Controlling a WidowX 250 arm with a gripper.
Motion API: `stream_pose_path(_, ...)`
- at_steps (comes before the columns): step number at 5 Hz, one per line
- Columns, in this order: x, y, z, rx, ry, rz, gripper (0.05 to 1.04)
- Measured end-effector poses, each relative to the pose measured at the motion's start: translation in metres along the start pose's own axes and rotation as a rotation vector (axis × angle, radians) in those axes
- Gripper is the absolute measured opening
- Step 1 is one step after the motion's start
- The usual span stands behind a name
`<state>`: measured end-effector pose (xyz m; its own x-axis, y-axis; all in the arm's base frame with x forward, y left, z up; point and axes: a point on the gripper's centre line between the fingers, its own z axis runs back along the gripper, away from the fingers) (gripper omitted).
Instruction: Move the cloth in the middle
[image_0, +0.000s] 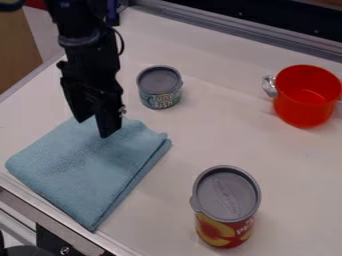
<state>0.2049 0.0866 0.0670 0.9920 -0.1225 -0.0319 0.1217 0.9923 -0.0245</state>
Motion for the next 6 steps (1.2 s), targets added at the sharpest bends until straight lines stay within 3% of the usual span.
stream_pose_path(2, -0.027, -0.006, -0.026, -0.007, -0.022, -0.018, 0.193)
stream_pose_path(3, -0.025, -0.003, -0.031, 0.018, -0.058, 0.000, 0.060)
stream_pose_path(4, -0.019, 0.002, -0.035, 0.020, -0.087, 0.057, 0.052)
stream_pose_path(5, -0.012, 0.009, -0.041, 0.016, -0.083, 0.123, 0.052)
stream_pose_path(6, -0.012, 0.010, -0.050, 0.023, -0.047, 0.155, 0.052)
